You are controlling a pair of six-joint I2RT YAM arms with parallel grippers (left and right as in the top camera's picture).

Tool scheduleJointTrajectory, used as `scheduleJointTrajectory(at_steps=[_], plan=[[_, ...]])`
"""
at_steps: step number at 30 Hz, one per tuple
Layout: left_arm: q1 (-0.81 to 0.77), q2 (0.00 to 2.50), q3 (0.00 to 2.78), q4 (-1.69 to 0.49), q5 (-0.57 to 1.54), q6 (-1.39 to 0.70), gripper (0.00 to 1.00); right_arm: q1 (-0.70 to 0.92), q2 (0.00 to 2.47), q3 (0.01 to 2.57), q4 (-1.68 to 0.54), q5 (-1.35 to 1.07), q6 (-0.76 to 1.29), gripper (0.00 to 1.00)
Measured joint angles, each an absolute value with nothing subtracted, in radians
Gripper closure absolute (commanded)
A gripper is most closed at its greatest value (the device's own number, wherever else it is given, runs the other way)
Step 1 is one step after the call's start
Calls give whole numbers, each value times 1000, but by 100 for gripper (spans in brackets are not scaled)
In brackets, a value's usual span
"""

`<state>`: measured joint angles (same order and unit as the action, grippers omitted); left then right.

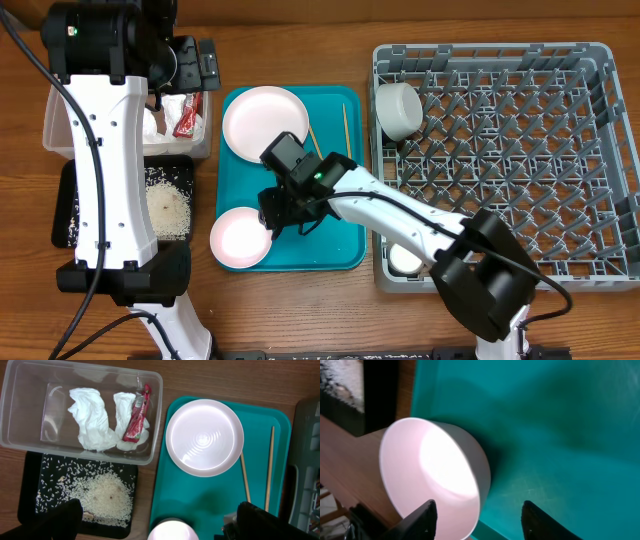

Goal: Sort waste into correct bins and load items into the dishwasher
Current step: 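Reach the right gripper down and grasp the small pink bowl's rim, then lift the pink bowl and carry it right over the rack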

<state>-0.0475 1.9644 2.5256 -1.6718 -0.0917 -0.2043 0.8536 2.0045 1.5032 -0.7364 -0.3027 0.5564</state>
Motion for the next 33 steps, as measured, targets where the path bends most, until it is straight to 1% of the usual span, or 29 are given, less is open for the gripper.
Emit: scheduleJointTrajectory(at_steps=[4, 8, 12, 15, 16, 18, 19, 20, 21, 22, 33], plan=[[-47, 1964, 2526, -1671, -92, -204, 0, 857, 2035, 1502, -730, -302, 615, 57], [-47, 1964, 2526, -1672, -92, -204, 0, 857, 2058, 1502, -722, -313, 642, 60], [-47, 1964, 2526, -1671, -92, -204, 0, 857, 2080, 1502, -720, -328, 656, 68], [-47, 1964, 2526, -1671, -92, -204, 0, 857, 2085, 1502, -719, -334, 664, 69], [-47, 1964, 2526, -1672, -92, -204, 0, 857, 2085, 1502, -719, -336, 665, 70], [-47, 1964, 2526, -1672, -92, -204, 0, 857, 2085, 1502, -719, -337, 666, 75], [-47, 1964, 2526, -1671, -92, -204, 0, 857, 2085, 1502, -719, -337, 668, 79], [-47, 1964, 2526, -1672, -92, -204, 0, 857, 2086, 1502, -719, -338, 666, 88], [-47, 1964, 2526, -1672, -92, -204, 0, 857, 2086, 1502, -719, -340, 672, 93], [-47, 1964, 2526, -1671, -92, -204, 0, 857, 2088, 1502, -720, -344, 669, 96], [-47, 1964, 2526, -1672, -92, -204, 0, 842, 2099, 1513, -781, -359, 666, 96]])
